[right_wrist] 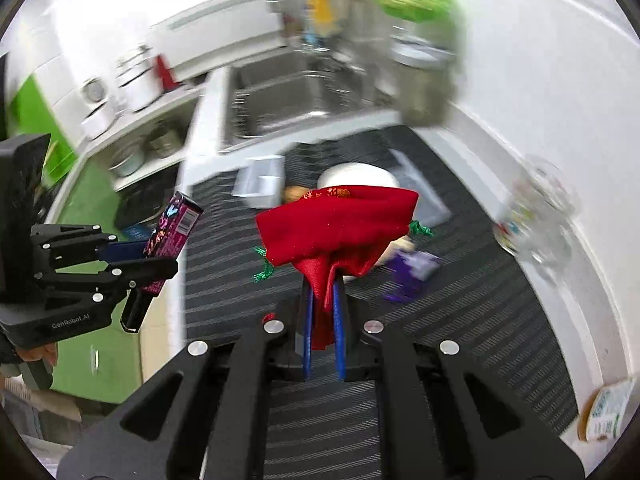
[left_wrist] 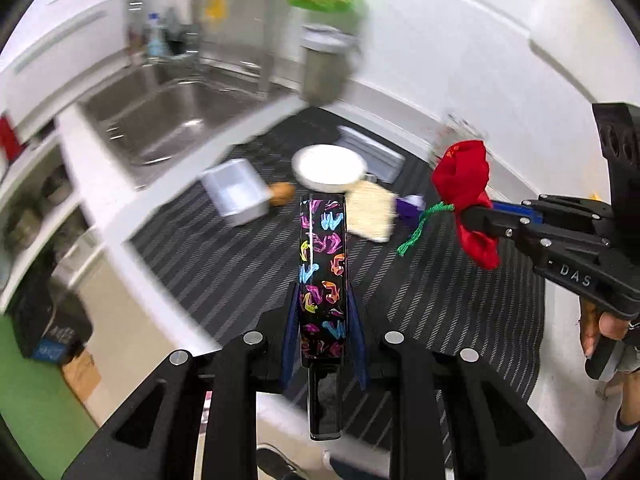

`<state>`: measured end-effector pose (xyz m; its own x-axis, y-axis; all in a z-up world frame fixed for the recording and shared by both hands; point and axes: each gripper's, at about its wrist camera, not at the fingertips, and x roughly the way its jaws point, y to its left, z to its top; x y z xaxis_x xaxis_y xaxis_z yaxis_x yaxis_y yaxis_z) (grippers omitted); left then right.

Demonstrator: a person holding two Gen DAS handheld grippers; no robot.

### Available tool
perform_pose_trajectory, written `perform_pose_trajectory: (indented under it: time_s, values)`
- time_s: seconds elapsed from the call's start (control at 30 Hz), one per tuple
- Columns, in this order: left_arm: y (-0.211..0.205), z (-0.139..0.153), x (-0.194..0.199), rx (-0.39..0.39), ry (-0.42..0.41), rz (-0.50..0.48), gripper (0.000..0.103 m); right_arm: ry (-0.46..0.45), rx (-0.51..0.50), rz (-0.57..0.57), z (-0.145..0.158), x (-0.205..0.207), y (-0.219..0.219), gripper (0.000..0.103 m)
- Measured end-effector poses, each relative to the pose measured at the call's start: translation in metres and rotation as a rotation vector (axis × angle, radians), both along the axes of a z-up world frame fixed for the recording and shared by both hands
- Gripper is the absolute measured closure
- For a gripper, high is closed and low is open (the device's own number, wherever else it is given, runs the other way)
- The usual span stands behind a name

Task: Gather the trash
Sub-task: 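Carry both items over the pink bin and open both tools to drop them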

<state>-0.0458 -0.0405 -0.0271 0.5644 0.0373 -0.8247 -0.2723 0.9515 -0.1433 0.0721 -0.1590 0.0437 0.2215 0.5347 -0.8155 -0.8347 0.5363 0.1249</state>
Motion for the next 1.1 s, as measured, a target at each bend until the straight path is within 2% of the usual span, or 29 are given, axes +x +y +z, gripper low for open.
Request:
perform_pose_trajectory:
  time_s: [0.3, 0.5, 0.63, 0.77, 0.83, 1.0, 1.1]
  values:
    - [0.082, 0.011, -0.128, 0.031, -0.006, 0.245, 0.080, 0.011, 0.023, 0.228, -0.003, -0.100, 0.111, 0.095]
    - [0.132, -0.007, -0.214, 0.008, 0.005, 0.366, 0.080, 0.045, -0.007, 0.308, -0.026, -0.168, 0.174, 0.095]
    - [0.162, -0.030, -0.244, -0.021, 0.024, 0.410, 0.080, 0.077, -0.048, 0.342, -0.052, -0.201, 0.208, 0.095]
    - [0.188, -0.071, -0.258, -0.053, 0.053, 0.441, 0.080, 0.102, -0.087, 0.364, -0.091, -0.219, 0.235, 0.095]
    - [0.200, -0.101, -0.262, -0.071, 0.064, 0.455, 0.080, 0.108, -0.108, 0.376, -0.123, -0.224, 0.247, 0.095]
    - [0.223, -0.195, -0.268, -0.124, 0.088, 0.481, 0.080, 0.122, -0.168, 0.399, -0.223, -0.232, 0.270, 0.095]
    - [0.235, -0.266, -0.266, -0.153, 0.108, 0.490, 0.080, 0.126, -0.193, 0.400, -0.280, -0.233, 0.277, 0.095]
